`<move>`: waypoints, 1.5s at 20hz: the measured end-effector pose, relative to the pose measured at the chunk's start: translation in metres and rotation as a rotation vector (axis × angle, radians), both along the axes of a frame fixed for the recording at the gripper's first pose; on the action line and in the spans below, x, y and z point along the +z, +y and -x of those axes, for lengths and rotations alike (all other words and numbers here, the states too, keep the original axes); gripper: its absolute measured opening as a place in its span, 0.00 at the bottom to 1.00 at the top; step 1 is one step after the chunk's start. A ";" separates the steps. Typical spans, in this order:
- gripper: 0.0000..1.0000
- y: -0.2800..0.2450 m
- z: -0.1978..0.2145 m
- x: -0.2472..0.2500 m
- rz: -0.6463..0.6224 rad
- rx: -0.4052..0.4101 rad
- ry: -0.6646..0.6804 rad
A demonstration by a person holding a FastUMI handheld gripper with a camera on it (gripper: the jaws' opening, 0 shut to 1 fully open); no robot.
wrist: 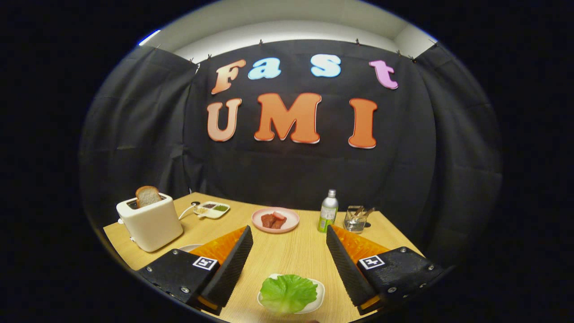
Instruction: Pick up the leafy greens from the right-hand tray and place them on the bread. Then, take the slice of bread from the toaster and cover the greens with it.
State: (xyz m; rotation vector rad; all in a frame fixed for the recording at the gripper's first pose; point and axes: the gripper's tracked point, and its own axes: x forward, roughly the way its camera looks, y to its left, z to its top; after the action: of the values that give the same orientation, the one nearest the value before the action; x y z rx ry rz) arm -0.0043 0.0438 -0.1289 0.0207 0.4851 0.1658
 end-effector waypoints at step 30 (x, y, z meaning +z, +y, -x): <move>0.65 0.003 0.050 -0.204 0.106 0.044 0.772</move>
State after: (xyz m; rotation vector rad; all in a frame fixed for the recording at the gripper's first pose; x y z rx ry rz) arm -0.0547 0.0466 -0.3329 -0.0314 1.2648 0.1720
